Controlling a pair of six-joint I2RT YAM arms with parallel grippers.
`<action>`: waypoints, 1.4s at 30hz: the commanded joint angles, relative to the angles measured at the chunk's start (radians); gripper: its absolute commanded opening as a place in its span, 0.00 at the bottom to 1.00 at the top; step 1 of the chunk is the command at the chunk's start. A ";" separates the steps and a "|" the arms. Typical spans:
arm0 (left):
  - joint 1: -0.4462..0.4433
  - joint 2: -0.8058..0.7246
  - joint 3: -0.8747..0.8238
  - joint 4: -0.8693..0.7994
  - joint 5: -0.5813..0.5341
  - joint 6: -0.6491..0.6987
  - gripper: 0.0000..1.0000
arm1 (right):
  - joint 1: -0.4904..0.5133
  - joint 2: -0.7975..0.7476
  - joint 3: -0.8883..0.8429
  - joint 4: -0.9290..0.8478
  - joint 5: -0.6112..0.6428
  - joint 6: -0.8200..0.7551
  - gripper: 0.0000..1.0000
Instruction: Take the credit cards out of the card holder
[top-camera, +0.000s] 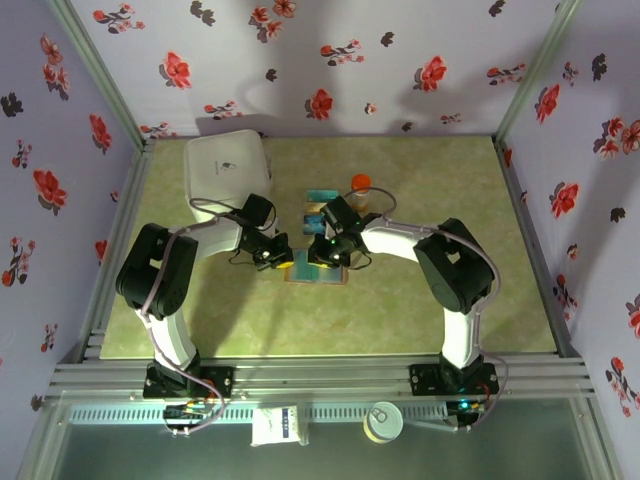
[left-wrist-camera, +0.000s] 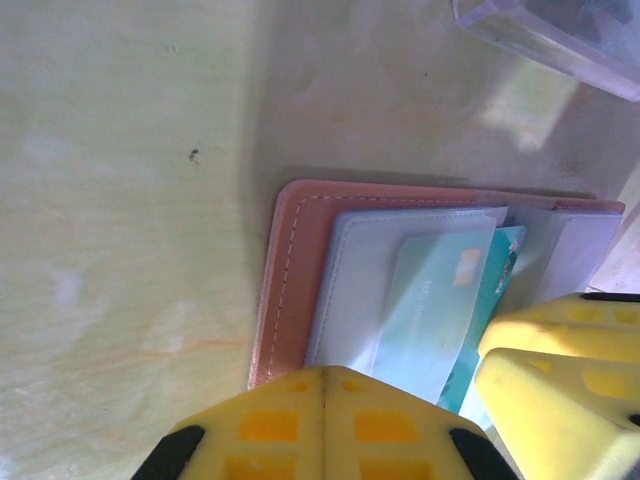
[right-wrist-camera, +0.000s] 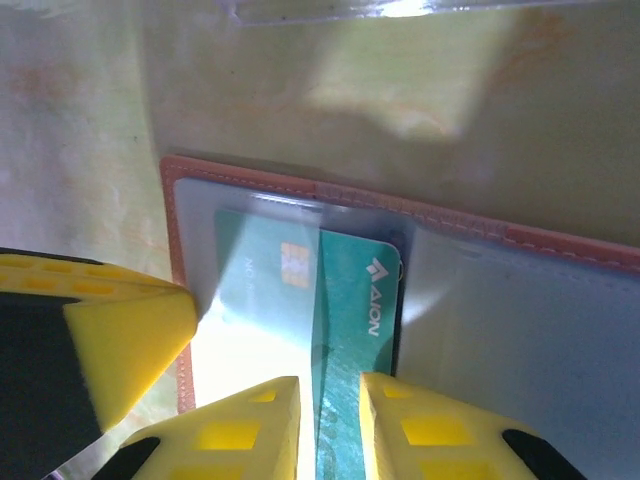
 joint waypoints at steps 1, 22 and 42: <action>0.002 -0.013 0.014 -0.044 -0.019 0.016 0.00 | 0.007 -0.050 -0.014 -0.003 0.008 -0.003 0.23; 0.002 -0.074 0.040 -0.052 -0.020 -0.002 0.00 | 0.007 -0.099 -0.031 -0.007 0.008 -0.007 0.24; -0.039 -0.016 0.054 -0.052 0.000 0.011 0.00 | 0.007 -0.091 -0.051 -0.006 0.016 -0.002 0.24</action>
